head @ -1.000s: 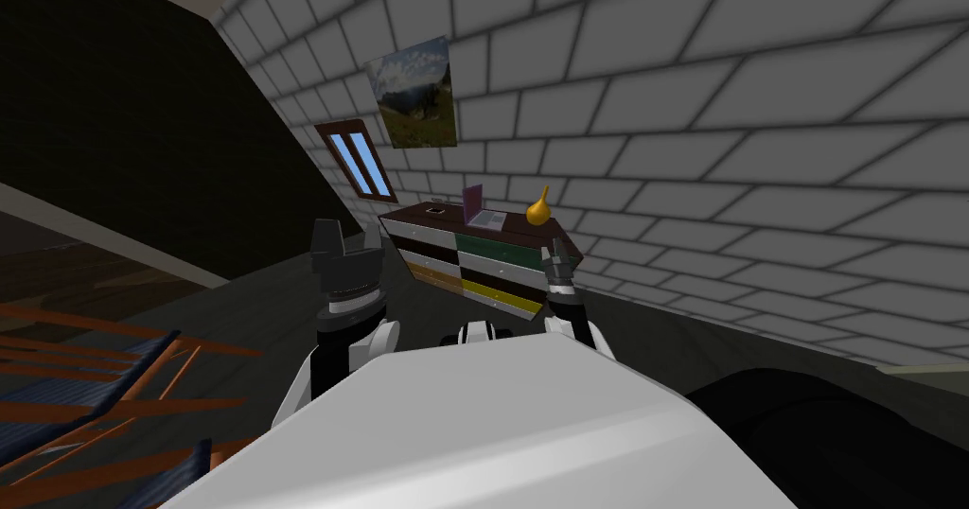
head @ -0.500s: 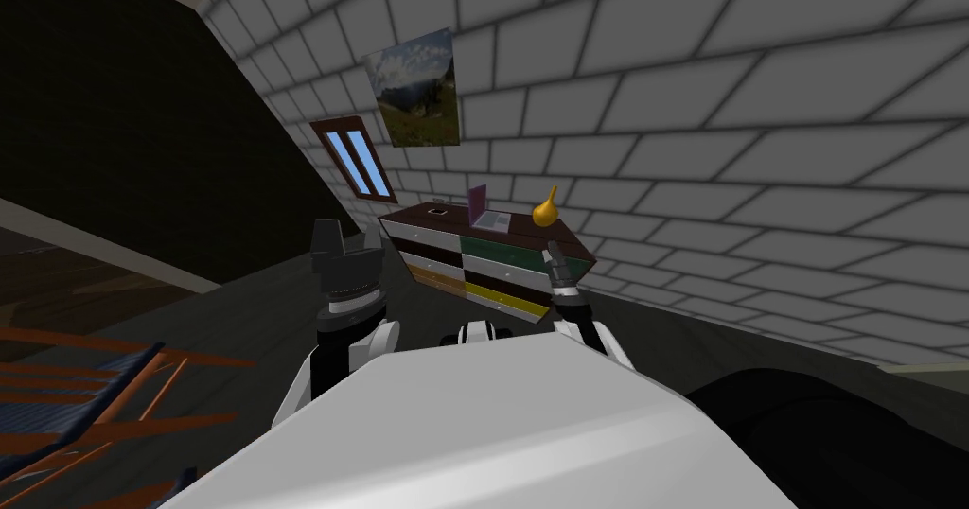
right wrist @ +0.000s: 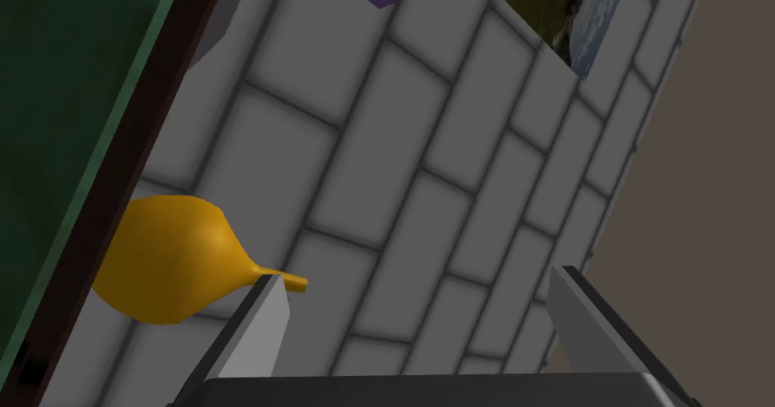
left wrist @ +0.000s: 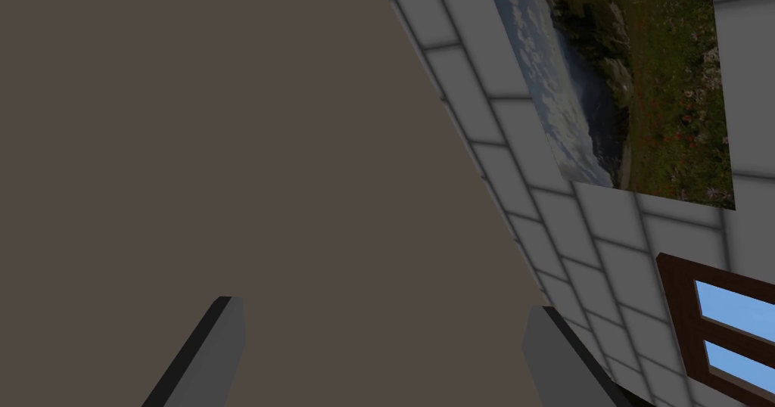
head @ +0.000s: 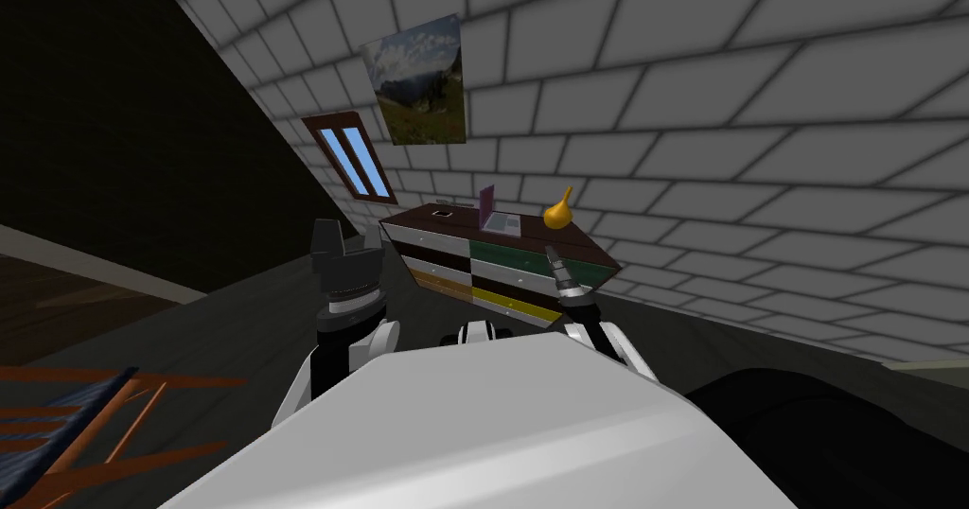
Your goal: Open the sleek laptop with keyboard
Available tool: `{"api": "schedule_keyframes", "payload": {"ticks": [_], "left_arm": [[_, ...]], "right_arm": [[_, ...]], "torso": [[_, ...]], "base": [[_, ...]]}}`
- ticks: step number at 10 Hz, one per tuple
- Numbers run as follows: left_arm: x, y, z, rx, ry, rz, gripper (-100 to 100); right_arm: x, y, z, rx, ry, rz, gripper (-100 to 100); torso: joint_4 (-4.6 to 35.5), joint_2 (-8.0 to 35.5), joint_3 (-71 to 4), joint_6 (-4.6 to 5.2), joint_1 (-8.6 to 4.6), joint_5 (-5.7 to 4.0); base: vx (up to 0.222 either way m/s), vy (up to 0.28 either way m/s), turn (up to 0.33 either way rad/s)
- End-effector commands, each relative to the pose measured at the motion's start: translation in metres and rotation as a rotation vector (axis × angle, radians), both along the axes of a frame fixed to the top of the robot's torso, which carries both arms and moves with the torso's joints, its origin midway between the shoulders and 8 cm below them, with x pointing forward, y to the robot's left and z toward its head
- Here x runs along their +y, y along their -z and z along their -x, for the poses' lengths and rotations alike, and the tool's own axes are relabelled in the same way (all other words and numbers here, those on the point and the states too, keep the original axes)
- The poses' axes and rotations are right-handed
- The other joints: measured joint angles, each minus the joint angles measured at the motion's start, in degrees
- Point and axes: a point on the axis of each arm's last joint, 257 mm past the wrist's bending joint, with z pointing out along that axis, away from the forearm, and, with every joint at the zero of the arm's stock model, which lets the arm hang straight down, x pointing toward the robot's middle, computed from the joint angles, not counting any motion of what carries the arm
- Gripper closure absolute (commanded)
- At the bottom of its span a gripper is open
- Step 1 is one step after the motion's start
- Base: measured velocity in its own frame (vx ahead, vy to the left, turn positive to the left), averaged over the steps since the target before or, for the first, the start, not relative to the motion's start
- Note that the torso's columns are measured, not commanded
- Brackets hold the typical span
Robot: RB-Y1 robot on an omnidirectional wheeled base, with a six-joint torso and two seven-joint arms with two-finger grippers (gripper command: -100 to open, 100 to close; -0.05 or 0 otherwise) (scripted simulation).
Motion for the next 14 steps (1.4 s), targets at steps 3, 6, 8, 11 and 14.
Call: {"api": "schedule_keyframes", "payload": {"ticks": [3,6,8,11,14], "left_arm": [[0.0,0.0,0.0,0.0,0.0,0.0,0],[0.0,0.0,0.0,0.0,0.0,0.0,0],[0.0,0.0,0.0,0.0,0.0,0.0,0],[0.0,0.0,0.0,0.0,0.0,0.0,0],[0.0,0.0,0.0,0.0,0.0,0.0,0]], "right_arm": [[-0.035,0.025,-0.002,0.1,0.102,0.264,-100],[-0.064,0.039,-0.001,0.167,0.174,0.452,-100],[-0.086,0.047,0.0,0.213,0.223,0.586,-100],[-0.124,0.054,0.002,0.279,0.296,0.794,-100],[-0.163,0.055,0.005,0.34,0.367,1.002,-100]], "torso": [[0.0,-0.2,-0.1,-0.01,0.03,0.01],[0.0,-0.1,0.0,0.0,-0.15,-0.05],[0.0,0.1,0.1,0.0,0.0,0.01],[-0.1,-0.3,-0.2,-0.02,-0.11,-0.02],[0.0,0.0,0.0,0.0,-0.07,-0.02]], "base": [[0.156,0.235,-0.042],[0.167,0.21,-0.046],[0.108,0.249,-0.047],[0.179,0.266,-0.053],[0.152,0.261,-0.048]]}}
